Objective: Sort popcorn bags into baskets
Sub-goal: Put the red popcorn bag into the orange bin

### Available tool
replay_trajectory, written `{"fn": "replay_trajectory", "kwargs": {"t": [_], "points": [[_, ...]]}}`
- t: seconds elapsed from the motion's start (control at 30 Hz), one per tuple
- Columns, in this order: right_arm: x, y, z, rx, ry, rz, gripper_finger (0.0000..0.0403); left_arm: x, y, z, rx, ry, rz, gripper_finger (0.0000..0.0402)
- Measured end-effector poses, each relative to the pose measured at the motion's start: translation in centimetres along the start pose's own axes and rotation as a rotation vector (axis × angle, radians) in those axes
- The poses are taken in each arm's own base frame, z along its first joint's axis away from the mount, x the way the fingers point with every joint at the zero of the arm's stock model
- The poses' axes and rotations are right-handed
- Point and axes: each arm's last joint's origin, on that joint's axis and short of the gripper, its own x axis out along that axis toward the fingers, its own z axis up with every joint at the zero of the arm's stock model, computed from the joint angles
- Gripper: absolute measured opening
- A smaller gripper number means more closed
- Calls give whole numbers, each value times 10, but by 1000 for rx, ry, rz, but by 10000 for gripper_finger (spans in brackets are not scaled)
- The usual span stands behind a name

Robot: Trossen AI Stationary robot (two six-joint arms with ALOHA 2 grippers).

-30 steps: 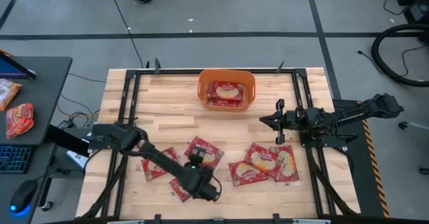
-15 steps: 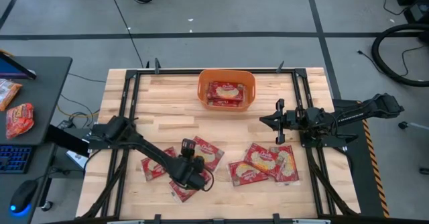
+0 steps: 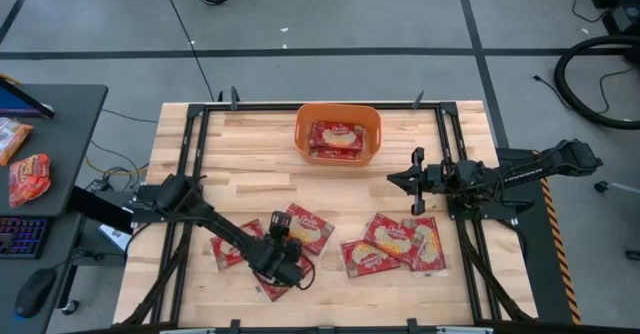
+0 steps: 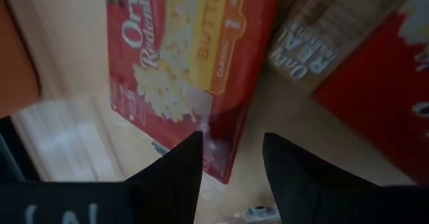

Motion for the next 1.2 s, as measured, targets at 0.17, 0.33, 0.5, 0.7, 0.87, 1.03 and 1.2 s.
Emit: {"fn": "replay_trajectory", "kwargs": {"t": [0.17, 0.33, 0.5, 0.7, 0.87, 1.03, 1.2], "points": [[0, 0, 0, 0, 0, 0, 27, 8, 1, -6, -19, 20, 16, 152], [0, 0, 0, 0, 0, 0, 27, 11, 0, -6, -32, 4, 23, 103], [0, 0, 0, 0, 0, 0, 27, 12, 4, -5, -138, 3, 16, 22], [0, 0, 0, 0, 0, 0, 27, -4, 35, 9, -200, 40, 15, 7], [0, 0, 0, 0, 0, 0, 27, -33, 77, 30, -229, -4, 34, 4], [0, 0, 0, -1, 2, 0, 27, -60, 128, 48, -272, -88, 82, 3], [0, 0, 0, 0, 2, 0, 27, -64, 180, 55, -295, -119, 189, 2]]}}
